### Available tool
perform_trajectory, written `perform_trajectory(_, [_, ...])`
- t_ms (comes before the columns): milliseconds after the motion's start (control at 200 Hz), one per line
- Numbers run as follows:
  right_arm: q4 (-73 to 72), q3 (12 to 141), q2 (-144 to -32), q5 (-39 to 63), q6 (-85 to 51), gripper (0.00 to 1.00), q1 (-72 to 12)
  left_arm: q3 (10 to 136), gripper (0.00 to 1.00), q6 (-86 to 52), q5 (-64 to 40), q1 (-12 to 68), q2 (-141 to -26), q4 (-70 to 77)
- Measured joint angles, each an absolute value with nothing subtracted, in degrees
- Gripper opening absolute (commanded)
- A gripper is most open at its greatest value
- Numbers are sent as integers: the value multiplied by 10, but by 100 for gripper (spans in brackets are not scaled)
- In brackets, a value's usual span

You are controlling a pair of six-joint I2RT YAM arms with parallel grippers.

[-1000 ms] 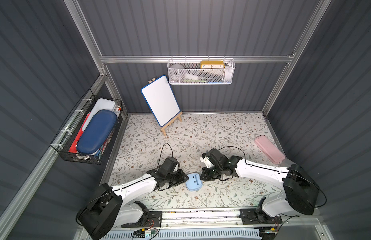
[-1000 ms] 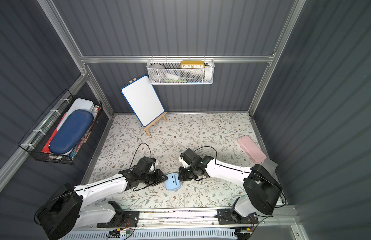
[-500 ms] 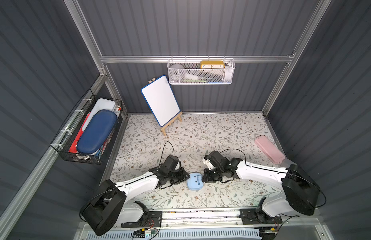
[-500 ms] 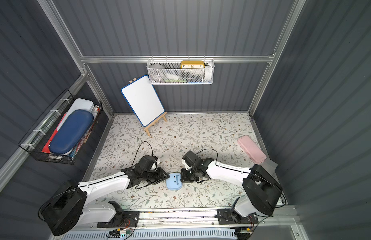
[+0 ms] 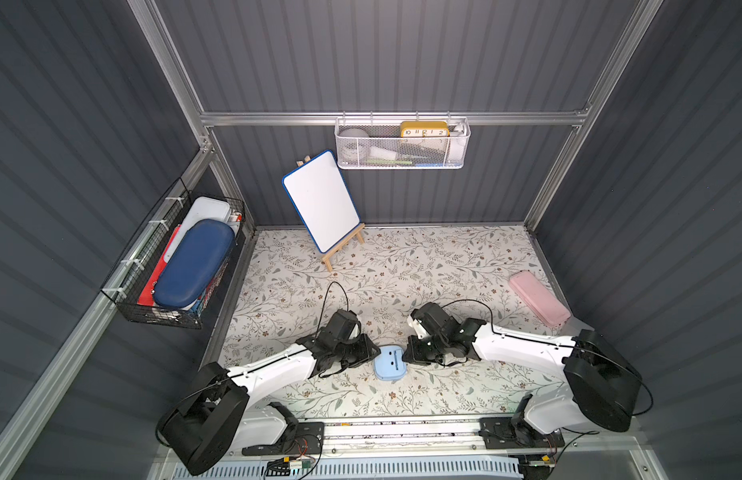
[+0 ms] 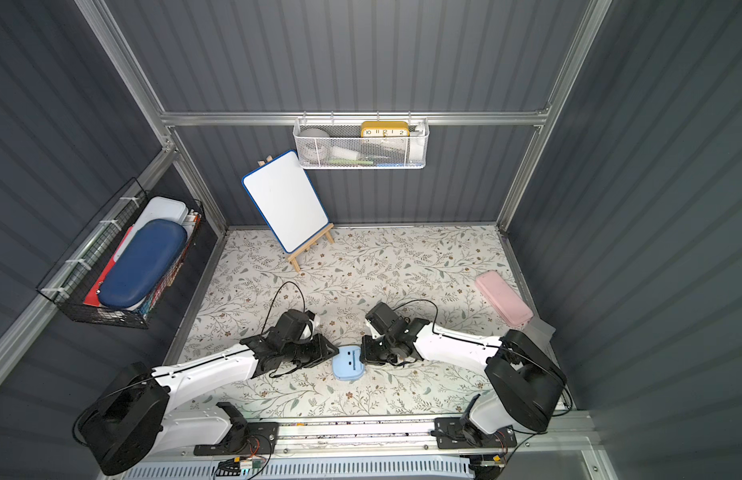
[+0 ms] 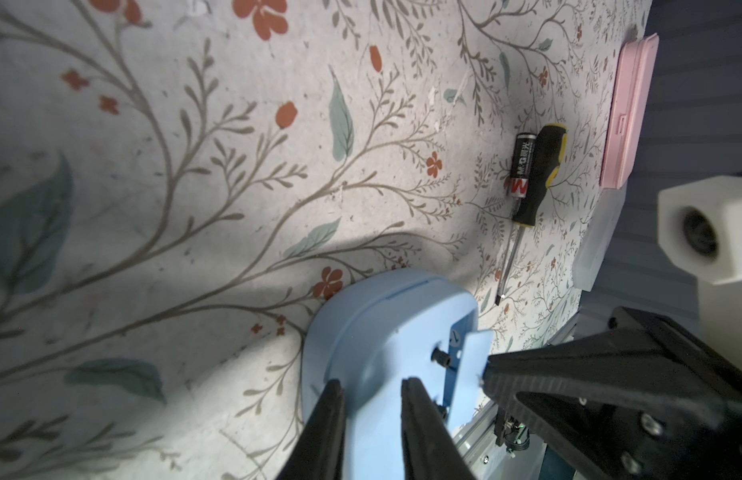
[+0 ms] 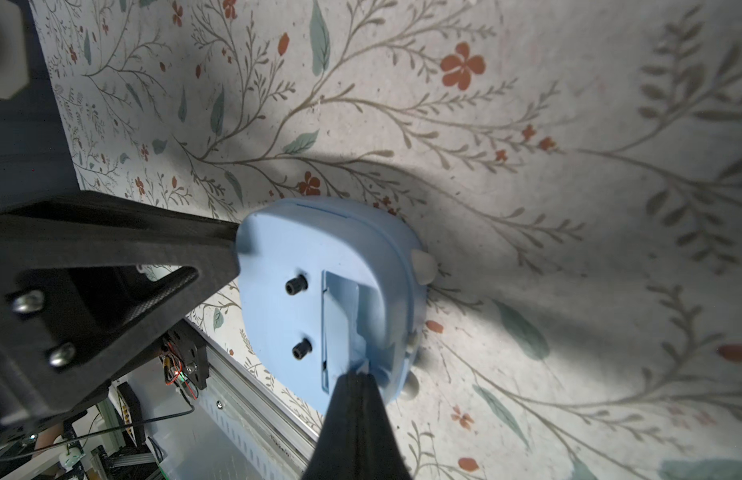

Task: Remove the battery from the alarm
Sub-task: Install the cover on the alarm.

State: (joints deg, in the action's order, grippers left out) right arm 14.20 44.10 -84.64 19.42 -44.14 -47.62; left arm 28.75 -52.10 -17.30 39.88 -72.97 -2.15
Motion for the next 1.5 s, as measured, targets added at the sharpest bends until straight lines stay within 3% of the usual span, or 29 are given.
perform_trajectory(1496, [124, 448, -865, 220, -440, 0, -458, 288, 29, -519, -173, 399, -721, -22])
